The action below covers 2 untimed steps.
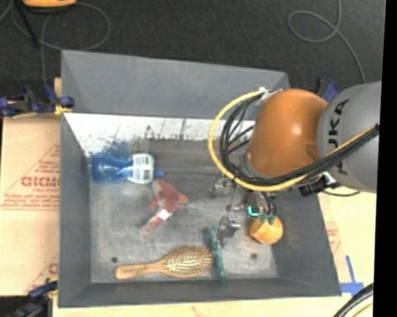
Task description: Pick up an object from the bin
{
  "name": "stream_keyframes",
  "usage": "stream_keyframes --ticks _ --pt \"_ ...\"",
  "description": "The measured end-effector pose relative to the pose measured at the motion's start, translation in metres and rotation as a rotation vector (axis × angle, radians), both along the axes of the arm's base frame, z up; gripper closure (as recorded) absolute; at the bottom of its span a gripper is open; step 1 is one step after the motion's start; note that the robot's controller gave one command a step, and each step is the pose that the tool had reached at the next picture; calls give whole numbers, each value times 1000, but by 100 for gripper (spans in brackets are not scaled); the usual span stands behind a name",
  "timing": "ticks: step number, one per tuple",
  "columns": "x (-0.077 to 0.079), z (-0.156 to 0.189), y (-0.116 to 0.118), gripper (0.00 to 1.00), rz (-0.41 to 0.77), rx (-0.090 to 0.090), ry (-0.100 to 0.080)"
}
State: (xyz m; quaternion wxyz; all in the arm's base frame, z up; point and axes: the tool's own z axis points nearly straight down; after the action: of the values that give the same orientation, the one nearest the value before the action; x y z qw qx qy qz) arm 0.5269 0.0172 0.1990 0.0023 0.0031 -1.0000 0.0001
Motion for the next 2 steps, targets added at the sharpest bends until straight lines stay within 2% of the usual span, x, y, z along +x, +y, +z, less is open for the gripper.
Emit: stream_keyframes --ticks 1,2 --pt "2 4 0 0 -1 1 -8" --pt "-16 -50 25 0 78 -1 -11"
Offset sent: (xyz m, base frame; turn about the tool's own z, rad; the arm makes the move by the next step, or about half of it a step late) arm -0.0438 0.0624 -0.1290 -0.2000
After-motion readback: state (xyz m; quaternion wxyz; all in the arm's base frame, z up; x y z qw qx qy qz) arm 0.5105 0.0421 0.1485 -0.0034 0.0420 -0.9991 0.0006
